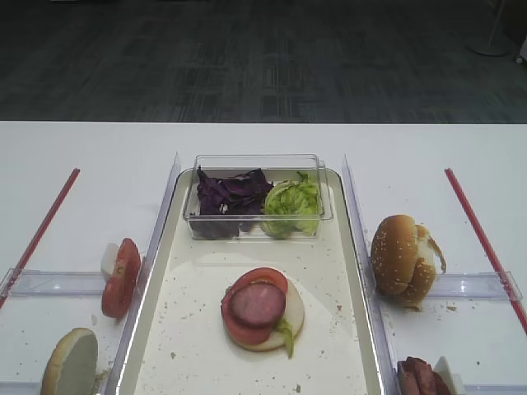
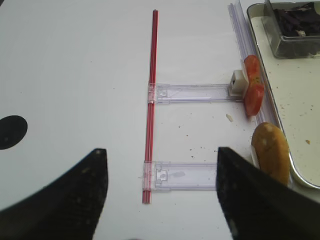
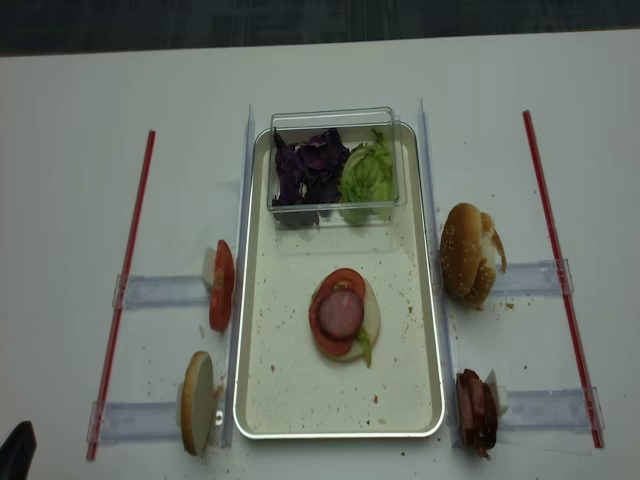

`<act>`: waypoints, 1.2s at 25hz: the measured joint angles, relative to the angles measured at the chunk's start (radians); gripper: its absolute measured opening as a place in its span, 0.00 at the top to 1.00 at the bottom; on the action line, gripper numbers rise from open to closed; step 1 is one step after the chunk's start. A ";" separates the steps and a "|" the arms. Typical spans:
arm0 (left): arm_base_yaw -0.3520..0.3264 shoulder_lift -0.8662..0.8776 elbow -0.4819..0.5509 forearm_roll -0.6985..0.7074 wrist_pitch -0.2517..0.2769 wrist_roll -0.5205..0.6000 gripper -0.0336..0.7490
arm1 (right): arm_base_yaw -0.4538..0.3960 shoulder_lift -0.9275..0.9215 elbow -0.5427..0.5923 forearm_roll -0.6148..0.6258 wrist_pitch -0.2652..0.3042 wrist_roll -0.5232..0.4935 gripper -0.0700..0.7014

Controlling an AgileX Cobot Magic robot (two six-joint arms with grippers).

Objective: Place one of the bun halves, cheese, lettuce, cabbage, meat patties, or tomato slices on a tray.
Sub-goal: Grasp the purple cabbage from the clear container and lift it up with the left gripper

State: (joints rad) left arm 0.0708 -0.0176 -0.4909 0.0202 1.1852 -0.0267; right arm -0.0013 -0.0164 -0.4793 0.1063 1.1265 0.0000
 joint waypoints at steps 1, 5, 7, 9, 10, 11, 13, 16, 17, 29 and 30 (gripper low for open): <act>0.000 0.000 0.000 0.000 0.000 0.000 0.41 | 0.000 0.000 0.000 0.000 0.000 0.000 0.01; 0.000 0.000 0.000 0.000 0.000 0.000 0.41 | 0.000 0.000 0.000 0.000 0.000 0.000 0.01; 0.000 0.000 0.000 0.000 0.000 0.000 0.41 | 0.000 0.000 0.000 0.000 0.000 0.000 0.01; 0.000 0.000 0.000 0.000 0.000 0.000 0.41 | 0.000 0.000 0.000 0.000 0.000 0.000 0.01; 0.000 0.000 0.000 0.000 0.000 0.000 0.41 | 0.000 0.000 0.000 0.000 0.000 0.000 0.01; 0.000 0.000 0.000 0.000 0.000 0.000 0.41 | 0.000 0.000 0.000 0.000 0.000 0.000 0.01; 0.000 0.000 0.000 0.000 0.000 0.000 0.41 | 0.000 0.000 0.000 0.000 0.000 0.000 0.01; 0.000 0.000 0.000 0.000 0.000 0.000 0.41 | 0.000 0.000 0.000 0.000 0.000 0.000 0.01; 0.000 0.000 0.000 0.000 0.000 0.000 0.41 | 0.000 0.000 0.000 0.000 0.000 0.000 0.01; 0.000 0.000 0.000 0.000 0.000 0.000 0.41 | 0.000 0.000 0.000 0.000 0.000 0.000 0.01; 0.000 0.000 0.000 0.000 0.000 0.000 0.41 | 0.000 0.000 0.000 0.000 0.000 0.000 0.01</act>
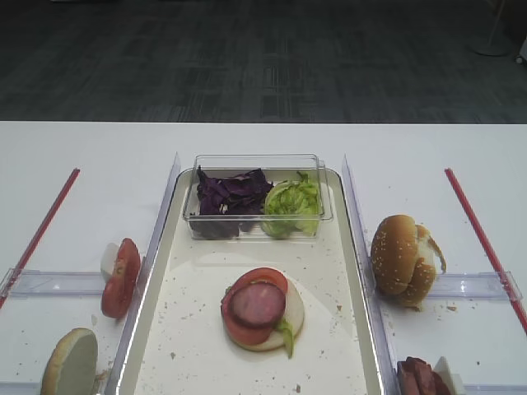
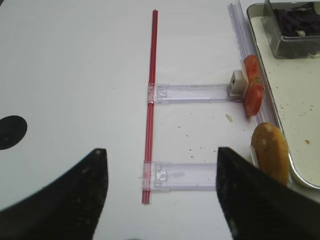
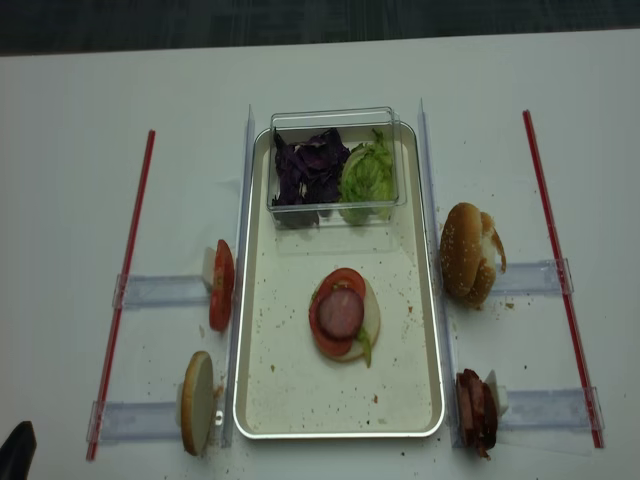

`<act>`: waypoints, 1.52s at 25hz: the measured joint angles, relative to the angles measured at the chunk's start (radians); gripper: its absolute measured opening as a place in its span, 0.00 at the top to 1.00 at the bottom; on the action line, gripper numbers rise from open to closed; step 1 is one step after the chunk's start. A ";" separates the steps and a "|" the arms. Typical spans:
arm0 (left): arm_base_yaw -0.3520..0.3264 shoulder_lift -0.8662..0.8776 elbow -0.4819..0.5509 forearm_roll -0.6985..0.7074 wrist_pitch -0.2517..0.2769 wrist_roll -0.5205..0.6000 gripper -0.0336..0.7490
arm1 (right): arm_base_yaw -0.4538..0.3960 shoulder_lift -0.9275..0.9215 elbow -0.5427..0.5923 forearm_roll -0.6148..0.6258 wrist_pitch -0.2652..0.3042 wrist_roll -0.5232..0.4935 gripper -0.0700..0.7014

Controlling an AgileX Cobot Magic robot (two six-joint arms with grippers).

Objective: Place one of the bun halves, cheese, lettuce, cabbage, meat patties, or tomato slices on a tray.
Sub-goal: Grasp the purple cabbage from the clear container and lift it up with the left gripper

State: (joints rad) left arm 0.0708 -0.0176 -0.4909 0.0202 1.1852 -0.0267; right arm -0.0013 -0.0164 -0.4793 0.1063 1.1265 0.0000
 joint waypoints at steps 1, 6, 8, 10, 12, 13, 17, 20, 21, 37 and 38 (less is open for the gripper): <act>0.000 0.000 0.000 0.000 0.000 0.000 0.41 | 0.000 0.000 0.000 0.000 0.000 0.000 0.01; 0.000 0.000 0.000 -0.012 0.000 -0.002 0.41 | 0.000 0.000 0.000 0.000 0.000 0.000 0.01; 0.000 0.000 0.000 -0.020 0.000 -0.004 0.41 | 0.000 0.000 0.000 0.000 0.000 0.000 0.01; 0.000 0.000 0.000 -0.026 0.000 -0.004 0.41 | 0.000 0.000 0.000 0.000 0.000 0.000 0.01; 0.000 0.000 0.000 -0.026 0.000 -0.004 0.41 | 0.000 0.000 0.000 0.000 0.000 0.000 0.01; 0.000 0.000 0.000 -0.026 0.000 -0.004 0.41 | 0.000 0.000 0.000 0.000 0.000 0.000 0.01; 0.000 0.000 0.000 -0.026 0.000 -0.004 0.41 | 0.000 0.000 0.000 0.000 0.000 0.000 0.01; 0.000 0.042 0.000 -0.026 0.005 -0.004 0.41 | 0.000 0.000 0.000 0.000 0.000 0.000 0.01; 0.000 0.089 0.000 -0.026 0.007 -0.004 0.41 | 0.000 0.000 0.000 0.000 0.000 0.000 0.01; 0.000 0.912 0.000 -0.020 -0.028 -0.004 0.41 | 0.000 0.000 0.000 0.000 0.000 0.000 0.01; 0.000 0.923 0.000 -0.020 -0.031 -0.006 0.41 | 0.000 0.000 0.000 0.000 0.000 0.000 0.01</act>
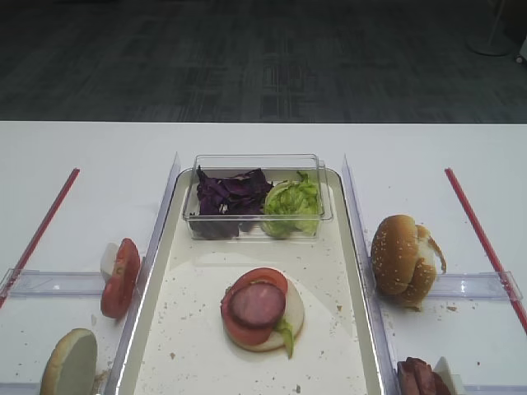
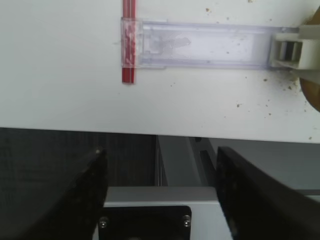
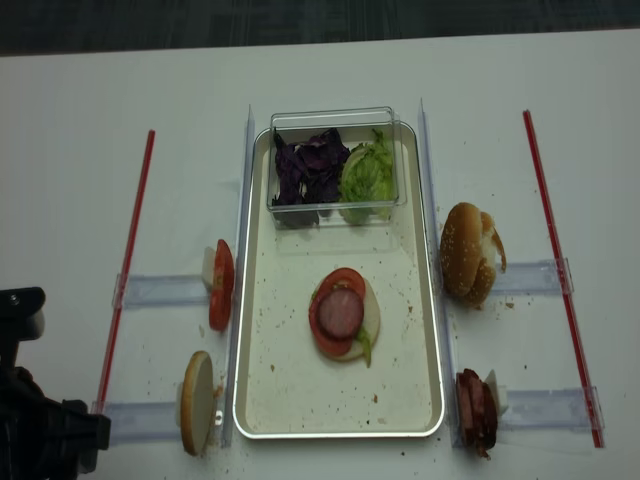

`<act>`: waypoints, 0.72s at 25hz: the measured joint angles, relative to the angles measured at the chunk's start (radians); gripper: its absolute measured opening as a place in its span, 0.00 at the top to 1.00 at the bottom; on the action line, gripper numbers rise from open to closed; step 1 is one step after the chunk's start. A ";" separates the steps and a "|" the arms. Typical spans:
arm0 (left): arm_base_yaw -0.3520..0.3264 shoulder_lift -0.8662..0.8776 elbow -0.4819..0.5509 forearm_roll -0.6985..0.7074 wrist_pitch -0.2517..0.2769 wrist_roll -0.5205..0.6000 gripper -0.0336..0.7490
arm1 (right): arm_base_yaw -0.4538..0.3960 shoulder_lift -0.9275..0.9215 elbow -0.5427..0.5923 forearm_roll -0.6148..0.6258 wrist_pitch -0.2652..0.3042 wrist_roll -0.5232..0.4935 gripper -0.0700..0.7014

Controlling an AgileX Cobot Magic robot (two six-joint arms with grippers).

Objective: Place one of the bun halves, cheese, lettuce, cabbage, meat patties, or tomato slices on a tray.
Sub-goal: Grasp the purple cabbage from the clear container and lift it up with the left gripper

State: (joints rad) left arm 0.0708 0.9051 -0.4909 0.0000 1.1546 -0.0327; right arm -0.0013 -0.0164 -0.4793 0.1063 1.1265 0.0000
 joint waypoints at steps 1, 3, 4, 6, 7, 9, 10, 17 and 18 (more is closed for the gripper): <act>0.000 0.006 0.000 0.000 -0.004 0.000 0.41 | 0.000 0.000 0.000 0.000 0.000 0.000 0.01; 0.000 0.009 0.000 0.000 -0.008 0.000 0.41 | 0.000 0.000 0.000 0.000 0.000 0.000 0.01; 0.000 0.009 0.000 0.000 -0.008 0.000 0.41 | 0.000 0.000 0.000 0.000 0.000 0.000 0.01; 0.000 0.009 0.000 0.000 -0.011 0.000 0.41 | 0.000 0.000 0.000 0.000 0.000 0.000 0.01; 0.000 0.009 0.000 0.000 -0.013 0.000 0.41 | 0.000 0.000 0.000 0.000 0.000 0.000 0.01; 0.000 0.011 -0.002 0.000 -0.029 -0.009 0.41 | 0.000 0.000 0.000 0.000 0.000 0.000 0.01; 0.000 0.018 -0.007 0.000 -0.038 -0.011 0.41 | 0.000 0.000 0.000 0.000 0.000 0.000 0.01; 0.000 0.198 -0.123 0.000 -0.122 -0.015 0.41 | 0.000 0.000 0.000 0.000 0.000 0.007 0.01; 0.000 0.246 -0.149 0.000 -0.132 -0.015 0.41 | 0.000 0.000 0.000 0.000 0.000 0.007 0.01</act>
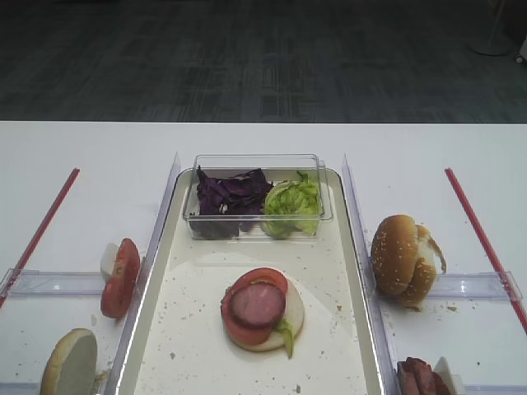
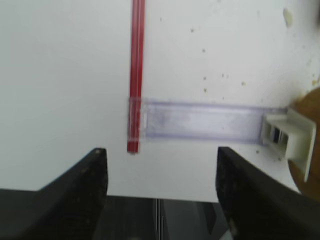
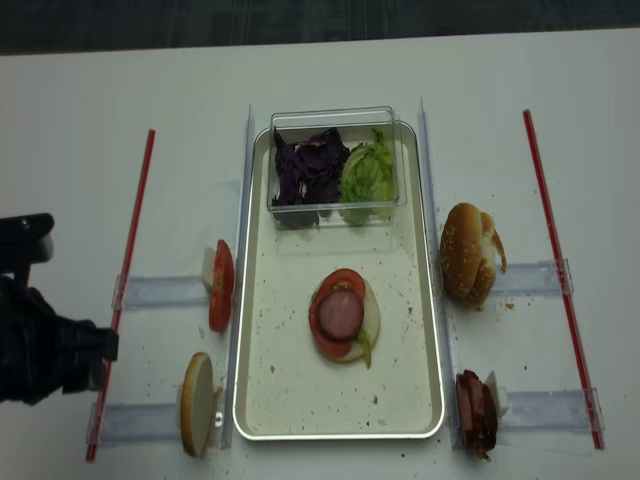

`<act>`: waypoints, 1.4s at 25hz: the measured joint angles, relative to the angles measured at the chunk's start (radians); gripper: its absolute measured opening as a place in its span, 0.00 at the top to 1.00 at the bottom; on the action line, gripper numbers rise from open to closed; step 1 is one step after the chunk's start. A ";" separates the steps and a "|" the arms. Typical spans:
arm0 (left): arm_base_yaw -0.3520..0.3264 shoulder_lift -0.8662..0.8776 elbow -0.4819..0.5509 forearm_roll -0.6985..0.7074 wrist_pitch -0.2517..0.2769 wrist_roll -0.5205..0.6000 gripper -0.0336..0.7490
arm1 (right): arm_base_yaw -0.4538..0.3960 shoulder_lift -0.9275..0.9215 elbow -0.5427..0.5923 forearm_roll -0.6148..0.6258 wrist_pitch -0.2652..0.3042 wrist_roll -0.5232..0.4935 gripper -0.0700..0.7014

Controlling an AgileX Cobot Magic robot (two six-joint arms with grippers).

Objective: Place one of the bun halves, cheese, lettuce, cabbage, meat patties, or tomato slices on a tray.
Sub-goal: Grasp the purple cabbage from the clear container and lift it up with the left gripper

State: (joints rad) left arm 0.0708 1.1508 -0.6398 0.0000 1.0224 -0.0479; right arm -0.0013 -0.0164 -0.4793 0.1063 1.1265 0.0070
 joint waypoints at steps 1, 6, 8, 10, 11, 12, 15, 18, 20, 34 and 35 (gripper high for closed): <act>0.000 0.051 -0.035 0.000 -0.011 0.000 0.41 | 0.000 0.000 0.000 0.000 0.000 -0.007 0.01; 0.000 0.324 -0.271 0.000 -0.041 0.016 0.41 | 0.000 0.000 0.000 0.000 0.002 -0.007 0.01; 0.000 0.447 -0.383 0.000 -0.042 0.024 0.41 | 0.000 0.000 0.000 0.000 0.002 -0.007 0.01; 0.000 0.556 -0.513 0.000 -0.036 0.030 0.41 | 0.000 0.000 0.000 0.000 0.002 -0.007 0.01; 0.000 0.614 -0.570 0.000 -0.026 0.033 0.41 | 0.000 0.000 0.000 0.000 0.002 -0.007 0.01; 0.000 0.661 -0.638 0.000 -0.013 0.033 0.41 | 0.000 0.000 0.000 0.000 0.002 -0.007 0.01; 0.000 0.817 -0.827 -0.005 0.047 0.039 0.41 | 0.000 0.000 0.000 0.000 0.002 -0.007 0.01; 0.000 0.925 -0.985 -0.005 0.102 0.048 0.41 | 0.000 0.000 0.000 0.000 0.002 -0.007 0.01; 0.000 0.967 -1.061 -0.007 0.125 0.048 0.41 | 0.000 0.000 0.000 0.000 0.002 -0.007 0.01; -0.168 0.986 -1.117 -0.030 0.143 0.062 0.41 | 0.000 0.000 0.000 0.000 0.002 -0.007 0.01; -0.193 0.986 -1.118 -0.030 0.141 0.065 0.41 | 0.000 0.000 0.000 0.000 0.002 -0.007 0.01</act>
State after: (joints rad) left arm -0.1224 2.1369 -1.7583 -0.0302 1.1633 0.0167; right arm -0.0013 -0.0164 -0.4793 0.1063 1.1283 0.0000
